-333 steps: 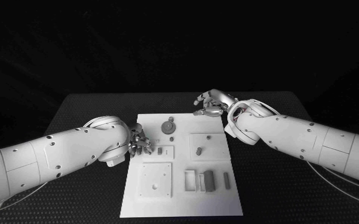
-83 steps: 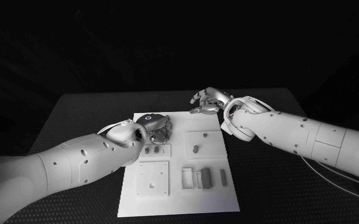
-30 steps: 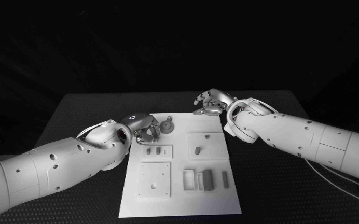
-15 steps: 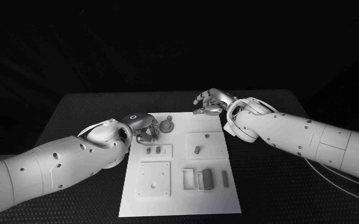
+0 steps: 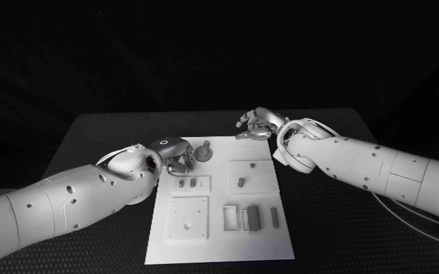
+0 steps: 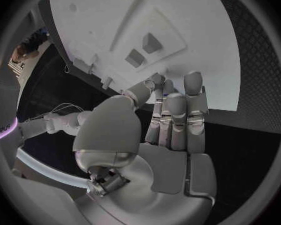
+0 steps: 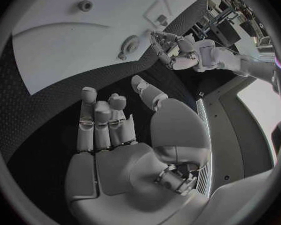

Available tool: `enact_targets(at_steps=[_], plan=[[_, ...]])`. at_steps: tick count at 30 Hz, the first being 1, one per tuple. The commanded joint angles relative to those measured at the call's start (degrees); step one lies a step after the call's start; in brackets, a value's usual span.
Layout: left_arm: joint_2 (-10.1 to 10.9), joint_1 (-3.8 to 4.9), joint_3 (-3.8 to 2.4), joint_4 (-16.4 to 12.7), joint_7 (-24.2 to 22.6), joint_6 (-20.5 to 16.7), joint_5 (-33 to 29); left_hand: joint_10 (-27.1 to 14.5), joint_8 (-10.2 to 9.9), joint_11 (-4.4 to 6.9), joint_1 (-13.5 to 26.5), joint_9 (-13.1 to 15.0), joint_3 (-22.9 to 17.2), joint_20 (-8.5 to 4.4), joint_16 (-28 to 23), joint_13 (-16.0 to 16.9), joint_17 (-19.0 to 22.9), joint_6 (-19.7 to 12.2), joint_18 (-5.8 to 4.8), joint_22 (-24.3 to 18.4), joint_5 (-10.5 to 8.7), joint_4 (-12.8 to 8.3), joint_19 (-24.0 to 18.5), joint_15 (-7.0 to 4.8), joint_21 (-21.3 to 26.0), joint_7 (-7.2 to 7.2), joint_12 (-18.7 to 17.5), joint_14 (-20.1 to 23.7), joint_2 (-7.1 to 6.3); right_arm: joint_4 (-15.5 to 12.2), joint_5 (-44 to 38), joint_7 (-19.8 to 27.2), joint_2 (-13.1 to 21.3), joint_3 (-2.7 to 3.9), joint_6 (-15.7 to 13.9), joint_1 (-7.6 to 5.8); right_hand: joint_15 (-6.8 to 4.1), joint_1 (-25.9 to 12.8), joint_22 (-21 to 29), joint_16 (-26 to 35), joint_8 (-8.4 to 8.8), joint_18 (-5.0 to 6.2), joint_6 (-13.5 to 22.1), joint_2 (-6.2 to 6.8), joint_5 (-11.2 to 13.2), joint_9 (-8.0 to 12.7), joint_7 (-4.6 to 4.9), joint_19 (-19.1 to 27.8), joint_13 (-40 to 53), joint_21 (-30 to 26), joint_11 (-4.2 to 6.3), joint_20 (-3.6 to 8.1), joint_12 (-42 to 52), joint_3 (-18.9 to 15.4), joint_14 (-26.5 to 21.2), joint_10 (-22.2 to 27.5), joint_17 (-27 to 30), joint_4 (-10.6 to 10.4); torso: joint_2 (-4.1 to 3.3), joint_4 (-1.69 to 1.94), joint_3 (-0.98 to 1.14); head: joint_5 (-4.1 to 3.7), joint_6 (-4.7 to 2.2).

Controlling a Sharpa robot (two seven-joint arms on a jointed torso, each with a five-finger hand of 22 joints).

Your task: Assemble the parts on the task board

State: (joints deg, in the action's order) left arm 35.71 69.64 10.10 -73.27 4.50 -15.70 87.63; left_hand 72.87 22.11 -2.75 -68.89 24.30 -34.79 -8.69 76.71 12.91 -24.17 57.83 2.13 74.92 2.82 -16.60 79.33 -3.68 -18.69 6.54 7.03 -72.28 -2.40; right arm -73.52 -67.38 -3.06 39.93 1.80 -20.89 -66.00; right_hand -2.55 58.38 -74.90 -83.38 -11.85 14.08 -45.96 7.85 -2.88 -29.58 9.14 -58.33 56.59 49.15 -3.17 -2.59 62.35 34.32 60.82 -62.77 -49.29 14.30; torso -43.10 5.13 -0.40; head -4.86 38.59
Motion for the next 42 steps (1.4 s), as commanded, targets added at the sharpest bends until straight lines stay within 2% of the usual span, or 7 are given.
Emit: enact_targets(at_steps=[1, 13, 32, 42], plan=[[-0.1, -0.12, 0.11, 0.1, 0.5, 2.0, 1.0, 0.4, 0.1, 0.11, 0.1, 0.1, -0.4, -0.36, -0.3, 0.0, 0.0, 0.4, 4.26, 1.2, 0.14, 0.0, 0.1, -0.19, 0.0, 0.13, 0.1, 0.0, 0.70, 0.0, 0.0, 0.5, 0.0, 0.02, 0.7, 0.05, -0.50, -0.5, -0.7, -0.2, -0.16, 0.92, 0.0, 0.06, 0.1, 0.1, 0.51, 0.0, -0.1, 0.2, 0.08, 0.33, 0.2, 0.0, -0.1, 0.3, 0.1, -0.4, 0.02, -0.01, -0.02, 0.08, -0.03], [0.2, -0.13, 0.14, -0.1, 0.3, 2.2, 1.2, 0.4, 0.1, 0.11, 0.0, 0.1, -0.4, -0.39, -0.3, 0.0, 0.0, 0.5, 4.23, 1.2, 0.14, 0.0, 0.0, -0.19, 0.1, 0.12, 0.1, 0.0, 0.70, 0.0, 0.0, 0.5, 0.1, 0.02, 0.7, 0.08, -0.50, -0.5, -0.7, -0.2, -0.16, 0.92, 0.0, 0.06, 0.1, 0.1, 0.51, 0.0, -0.1, 0.2, 0.08, 0.34, 0.2, 0.0, -0.1, 0.4, 0.1, -0.4, 0.03, 0.07, -0.02, -0.01, 0.24], [0.2, -0.13, 0.20, -0.3, 0.4, 2.9, 1.3, 0.5, 0.1, 0.13, 0.0, 0.1, -0.5, -0.44, -0.3, 0.1, -0.1, 0.5, 4.18, 1.2, 0.14, 0.0, 0.1, -0.21, 0.0, 0.10, 0.0, 0.0, 0.68, 0.0, 0.0, 0.5, 0.1, 0.02, 0.7, 0.08, -0.50, -0.5, -0.7, -0.2, -0.17, 0.92, 0.0, 0.05, 0.1, 0.1, 0.52, 0.0, -0.1, 0.2, 0.07, 0.34, 0.2, 0.0, -0.1, 0.4, 0.1, -0.4, 0.01, 0.00, 0.03, 0.00, 0.32], [-0.3, -0.17, 0.49, 0.8, 0.4, 3.3, 1.3, 0.6, 0.1, 0.14, 0.0, 0.1, -0.5, -0.46, -0.3, 0.1, -0.1, 0.5, 4.15, 1.2, 0.14, 0.0, 0.1, -0.22, 0.0, 0.10, 0.0, 0.0, 0.66, 0.0, 0.0, 0.5, 0.0, 0.02, 0.7, 0.08, -0.50, -0.5, -0.7, -0.2, -0.17, 0.92, 0.1, 0.04, 0.1, 0.1, 0.52, 0.0, -0.1, 0.2, 0.07, 0.34, 0.2, 0.0, -0.1, 0.4, 0.1, -0.4, 0.00, -0.03, 0.05, 0.05, 0.24]])
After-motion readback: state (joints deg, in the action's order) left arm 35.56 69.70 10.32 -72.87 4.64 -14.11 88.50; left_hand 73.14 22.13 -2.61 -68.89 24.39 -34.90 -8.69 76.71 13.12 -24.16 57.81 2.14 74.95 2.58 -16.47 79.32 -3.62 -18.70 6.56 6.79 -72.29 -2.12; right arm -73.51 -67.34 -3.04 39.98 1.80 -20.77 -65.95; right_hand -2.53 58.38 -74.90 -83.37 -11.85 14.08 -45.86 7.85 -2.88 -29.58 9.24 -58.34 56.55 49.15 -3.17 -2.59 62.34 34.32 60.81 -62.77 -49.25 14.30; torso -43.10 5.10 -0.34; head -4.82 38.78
